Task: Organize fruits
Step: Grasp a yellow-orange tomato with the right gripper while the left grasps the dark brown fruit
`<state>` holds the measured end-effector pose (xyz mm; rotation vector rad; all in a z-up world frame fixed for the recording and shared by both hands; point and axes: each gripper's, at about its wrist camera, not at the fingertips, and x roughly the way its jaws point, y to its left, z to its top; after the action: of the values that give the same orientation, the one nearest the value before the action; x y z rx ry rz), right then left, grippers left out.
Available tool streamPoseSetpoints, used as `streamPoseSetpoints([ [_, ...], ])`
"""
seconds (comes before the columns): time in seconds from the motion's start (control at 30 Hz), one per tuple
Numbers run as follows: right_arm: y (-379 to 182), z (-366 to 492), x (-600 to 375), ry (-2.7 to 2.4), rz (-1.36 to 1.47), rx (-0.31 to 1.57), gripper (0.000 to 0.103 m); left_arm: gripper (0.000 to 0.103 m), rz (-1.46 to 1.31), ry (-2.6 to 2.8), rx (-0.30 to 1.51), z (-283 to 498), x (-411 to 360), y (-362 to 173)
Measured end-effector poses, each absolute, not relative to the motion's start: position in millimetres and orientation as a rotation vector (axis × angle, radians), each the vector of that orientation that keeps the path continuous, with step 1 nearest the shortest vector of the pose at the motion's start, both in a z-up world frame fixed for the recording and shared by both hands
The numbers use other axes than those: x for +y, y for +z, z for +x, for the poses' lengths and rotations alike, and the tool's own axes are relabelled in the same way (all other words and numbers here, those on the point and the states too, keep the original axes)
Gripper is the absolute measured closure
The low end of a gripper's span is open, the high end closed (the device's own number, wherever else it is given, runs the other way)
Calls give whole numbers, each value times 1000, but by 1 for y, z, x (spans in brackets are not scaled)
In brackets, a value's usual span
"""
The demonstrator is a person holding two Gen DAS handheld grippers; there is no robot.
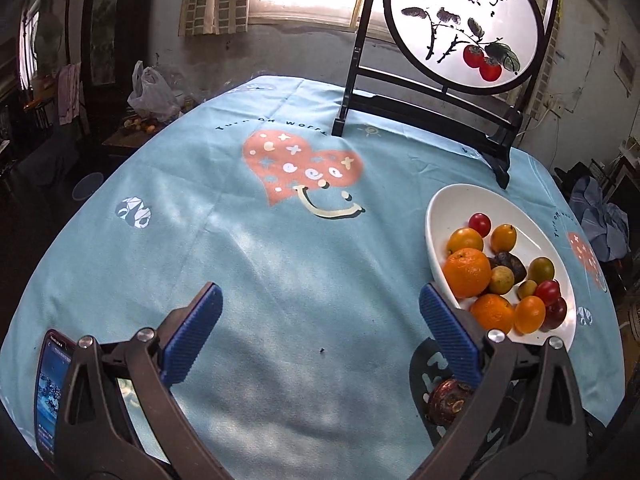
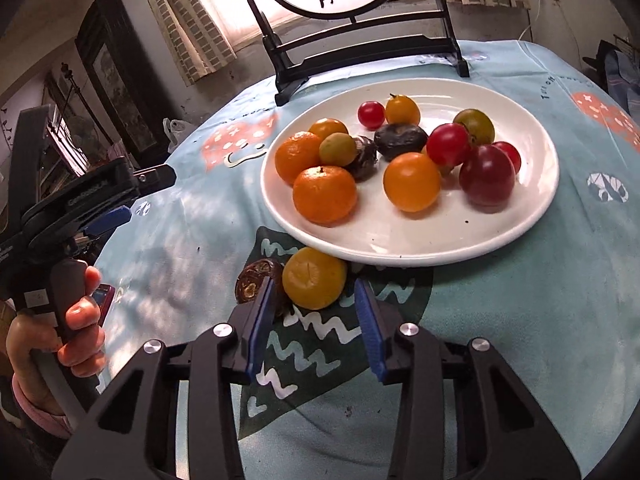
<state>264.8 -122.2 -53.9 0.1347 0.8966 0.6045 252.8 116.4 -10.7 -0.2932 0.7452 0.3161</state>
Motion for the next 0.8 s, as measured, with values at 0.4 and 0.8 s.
streamPoseSetpoints([
  [0.4,-68,286,-122,561,303,970,61,3,-308,282,743,249,111,-7],
  [0.8,-71,292,-119,546,337,1001,67,2,-304,272,753,250,109,-8],
])
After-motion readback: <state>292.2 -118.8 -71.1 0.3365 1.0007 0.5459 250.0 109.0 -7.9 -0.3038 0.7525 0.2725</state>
